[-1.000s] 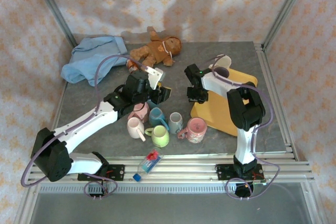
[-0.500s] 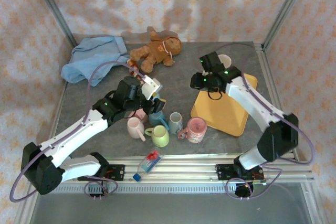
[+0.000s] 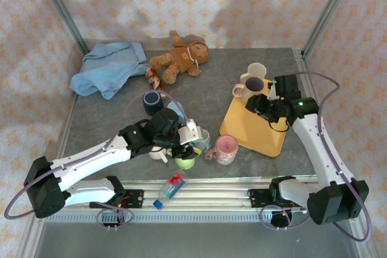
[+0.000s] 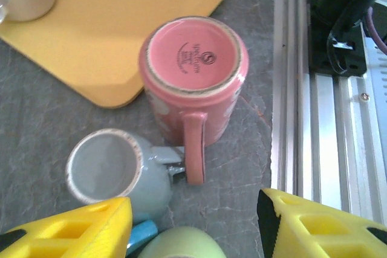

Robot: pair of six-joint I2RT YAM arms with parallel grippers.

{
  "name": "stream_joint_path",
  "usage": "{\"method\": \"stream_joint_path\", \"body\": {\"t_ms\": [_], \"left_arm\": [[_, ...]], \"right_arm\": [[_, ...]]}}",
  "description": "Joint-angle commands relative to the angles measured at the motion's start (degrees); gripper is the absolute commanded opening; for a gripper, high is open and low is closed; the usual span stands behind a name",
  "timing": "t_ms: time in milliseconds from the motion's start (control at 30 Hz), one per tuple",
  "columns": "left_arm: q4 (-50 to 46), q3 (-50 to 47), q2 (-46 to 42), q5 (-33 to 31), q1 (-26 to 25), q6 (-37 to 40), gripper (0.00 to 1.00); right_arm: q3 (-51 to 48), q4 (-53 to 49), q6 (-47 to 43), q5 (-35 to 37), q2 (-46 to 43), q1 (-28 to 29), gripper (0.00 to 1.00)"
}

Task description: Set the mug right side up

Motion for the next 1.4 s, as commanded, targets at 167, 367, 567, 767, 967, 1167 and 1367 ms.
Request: {"method": "stream_joint_path", "body": {"t_ms": [167,367,567,767,967,1167,1367], "left_arm": [[7.41,-0.44,4.81,-0.54,-1.56,3.19,0.57],[8.46,1.39,9.74,-2.18,-2.77,2.66,0.53],[11.43,0.99,12.16,-3.67,-3.13,0.42,0.53],[11.98,1.65,15.11,-4.22,-5.06,1.86,0.53],[13.97,2.19,17.43,-5.85,-5.76,2.32,0.51],[14.09,3.06,19.50,-6.55,-5.75,1.97,0.50],[14.64,1.63,16.83,-7.22,-5.89,1.45,0.50]], "right_arm": [[-2.72,-11.88,-4.38,-11.62,-4.44,-2.08,0.53],[-4.56,-14.20,-5.91,-13.16,-6.56,-2.78,0.55],[-5.93,-15.13,-6.23,-13.12,-7.97,-2.90,0.55],[-7.07,-14.88,-6.82,-13.15,-7.45,-3.05,0.56],[-7.08,-14.97,-7.18,-13.50,-7.62,-3.31,0.56],[-7.04,-14.71,-6.81,-14.21,-8.15,-3.31,0.56],[-7.15,-14.38,-6.52,-14.25,-8.20,-3.40,0.56]]}}
